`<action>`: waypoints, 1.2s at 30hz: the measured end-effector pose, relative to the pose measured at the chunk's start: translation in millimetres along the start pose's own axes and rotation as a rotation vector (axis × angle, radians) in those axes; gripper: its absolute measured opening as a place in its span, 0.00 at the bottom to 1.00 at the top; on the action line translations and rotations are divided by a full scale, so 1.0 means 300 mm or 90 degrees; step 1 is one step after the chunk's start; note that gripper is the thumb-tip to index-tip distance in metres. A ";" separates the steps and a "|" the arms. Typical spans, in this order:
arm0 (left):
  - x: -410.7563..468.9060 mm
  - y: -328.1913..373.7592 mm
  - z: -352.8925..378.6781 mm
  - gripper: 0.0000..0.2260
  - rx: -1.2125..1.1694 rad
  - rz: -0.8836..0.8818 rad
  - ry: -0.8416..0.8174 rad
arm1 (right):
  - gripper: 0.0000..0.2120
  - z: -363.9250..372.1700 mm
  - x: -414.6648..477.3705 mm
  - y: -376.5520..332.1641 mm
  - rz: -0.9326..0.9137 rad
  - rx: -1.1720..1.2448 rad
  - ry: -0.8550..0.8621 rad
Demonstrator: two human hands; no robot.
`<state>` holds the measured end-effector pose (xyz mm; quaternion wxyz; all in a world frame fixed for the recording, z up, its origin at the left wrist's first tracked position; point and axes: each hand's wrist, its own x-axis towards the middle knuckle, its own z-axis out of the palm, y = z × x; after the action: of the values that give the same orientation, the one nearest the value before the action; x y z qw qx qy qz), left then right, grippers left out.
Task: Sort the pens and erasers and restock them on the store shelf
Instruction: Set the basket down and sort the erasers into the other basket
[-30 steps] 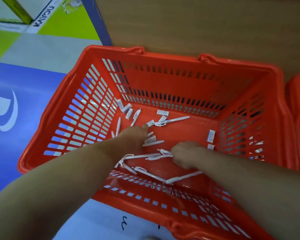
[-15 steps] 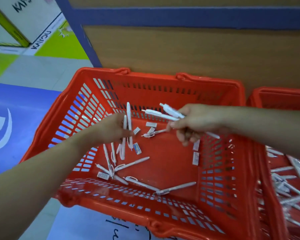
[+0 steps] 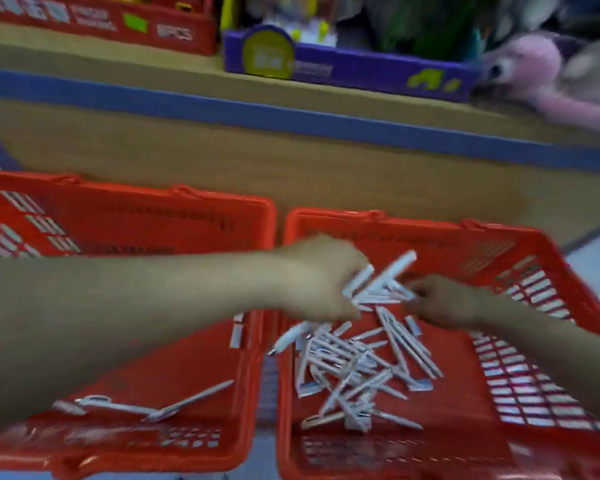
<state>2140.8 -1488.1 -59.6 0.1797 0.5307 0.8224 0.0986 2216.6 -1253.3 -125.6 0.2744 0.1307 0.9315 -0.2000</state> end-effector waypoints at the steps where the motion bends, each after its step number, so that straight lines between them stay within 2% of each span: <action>1: 0.026 0.048 0.030 0.08 0.033 0.004 -0.026 | 0.09 0.020 -0.007 0.024 0.003 0.005 0.005; 3: 0.048 0.104 0.105 0.07 0.094 0.039 -0.092 | 0.12 0.074 0.006 0.069 0.013 0.016 0.038; 5: 0.061 0.126 0.205 0.11 0.114 0.030 -0.159 | 0.04 0.112 0.027 0.101 0.031 0.060 0.114; 6: 0.059 0.113 0.225 0.13 0.108 0.017 -0.168 | 0.06 0.112 0.037 0.103 0.038 0.091 0.158; 8: 0.052 0.078 0.230 0.13 0.107 0.023 -0.126 | 0.10 0.099 0.050 0.089 0.006 0.119 0.231; 10: 0.038 0.058 0.182 0.11 0.086 0.044 -0.048 | 0.09 0.060 0.042 0.045 -0.045 0.156 0.263; 14: -0.067 -0.044 -0.004 0.12 0.005 0.038 0.127 | 0.14 -0.072 0.006 -0.165 -0.169 0.259 0.234; 16: -0.157 -0.139 -0.069 0.13 -0.019 -0.017 0.204 | 0.14 -0.122 -0.014 -0.307 -0.247 0.264 0.210; 19: -0.343 -0.335 -0.075 0.14 -0.009 -0.190 0.236 | 0.12 -0.143 -0.014 -0.543 -0.361 0.210 0.156; 21: -0.486 -0.484 -0.022 0.14 0.041 -0.326 0.179 | 0.09 -0.102 0.013 -0.698 -0.431 0.104 0.113; 24: -0.679 -0.657 0.109 0.15 0.106 -0.493 -0.060 | 0.12 0.010 0.081 -0.865 -0.470 -0.072 0.055; 27: -0.812 -0.749 0.227 0.17 0.116 -0.544 -0.198 | 0.17 0.148 0.187 -0.958 -0.429 -0.220 -0.006; 29: -0.852 -0.784 0.291 0.20 0.095 -0.532 -0.226 | 0.18 0.240 0.272 -0.998 -0.384 -0.281 -0.036; 32: -0.852 -0.837 0.374 0.27 0.091 -0.538 -0.246 | 0.20 0.360 0.385 -1.048 -0.336 -0.280 -0.041; 36: -0.810 -0.960 0.450 0.28 0.050 -0.578 -0.207 | 0.28 0.487 0.485 -1.084 -0.279 -0.266 -0.032</action>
<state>2044.0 -1832.9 -238.5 0.3103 0.1330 0.9354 -0.1052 2050.1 -1586.8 -222.1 0.2689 -0.1375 0.9513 -0.0616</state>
